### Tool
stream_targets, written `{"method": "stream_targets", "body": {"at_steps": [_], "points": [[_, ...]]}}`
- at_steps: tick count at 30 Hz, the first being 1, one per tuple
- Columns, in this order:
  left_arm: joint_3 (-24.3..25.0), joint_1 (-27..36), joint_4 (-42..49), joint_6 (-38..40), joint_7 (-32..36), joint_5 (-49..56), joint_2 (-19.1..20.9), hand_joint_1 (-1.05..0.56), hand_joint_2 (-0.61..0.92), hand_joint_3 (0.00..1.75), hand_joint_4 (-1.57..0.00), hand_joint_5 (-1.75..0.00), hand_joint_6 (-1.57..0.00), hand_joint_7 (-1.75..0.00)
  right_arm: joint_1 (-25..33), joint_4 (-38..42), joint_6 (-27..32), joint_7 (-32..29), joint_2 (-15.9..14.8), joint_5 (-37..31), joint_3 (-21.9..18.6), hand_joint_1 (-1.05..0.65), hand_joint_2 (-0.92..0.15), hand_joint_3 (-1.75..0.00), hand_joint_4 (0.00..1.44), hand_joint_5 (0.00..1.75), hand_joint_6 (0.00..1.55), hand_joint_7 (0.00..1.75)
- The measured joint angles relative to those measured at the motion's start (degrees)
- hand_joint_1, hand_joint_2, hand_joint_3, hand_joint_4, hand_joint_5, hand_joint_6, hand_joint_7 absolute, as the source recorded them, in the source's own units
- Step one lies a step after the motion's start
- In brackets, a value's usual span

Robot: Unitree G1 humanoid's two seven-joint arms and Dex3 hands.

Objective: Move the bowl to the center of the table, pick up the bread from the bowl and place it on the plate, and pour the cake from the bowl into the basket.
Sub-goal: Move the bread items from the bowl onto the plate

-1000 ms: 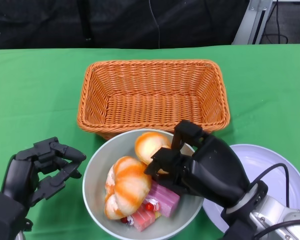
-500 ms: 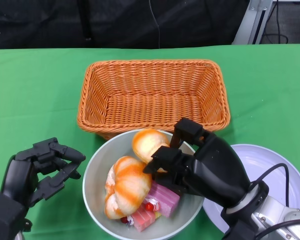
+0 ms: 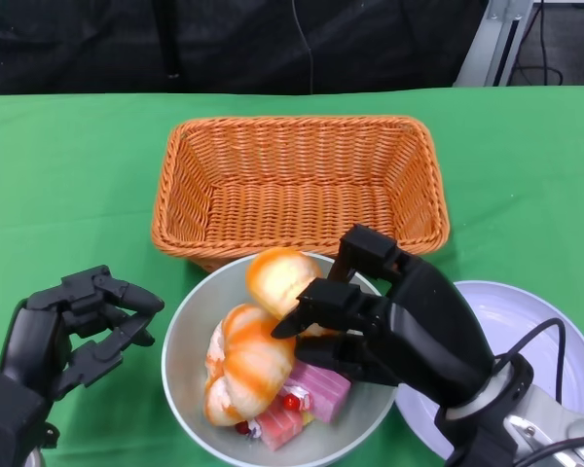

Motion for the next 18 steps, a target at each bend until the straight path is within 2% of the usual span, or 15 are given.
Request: {"method": "stream_targets", "body": {"at_steps": [7, 10, 18], "points": [[0.01, -0.52, 0.14, 0.0, -0.01, -0.07, 0.07, -0.25, 0.92, 0.24, -0.88, -1.2, -0.96, -0.92, 2.75, -4.63, -1.93, 3.48, 0.0, 2.6, -2.17, -0.11, -0.92, -0.18, 0.79, 1.48, 0.86, 0.88], [0.02, -0.59, 0.27, 0.0, -0.02, -0.15, 0.07, -0.25, 0.92, 0.24, -0.88, -1.19, -0.96, -0.92, 3.76, -6.12, -2.57, 4.69, 0.04, 3.19, -2.9, -0.12, -0.92, -0.15, 0.82, 1.41, 0.89, 0.82], [0.03, -0.67, 0.75, 0.0, 0.01, -0.05, 0.09, -0.25, 0.92, 0.24, -0.88, -1.2, -0.96, -0.92, 4.84, -7.83, -4.49, 4.98, 0.36, 3.33, -4.96, -0.14, -0.92, -0.16, 0.86, 1.34, 0.91, 0.86]]}}
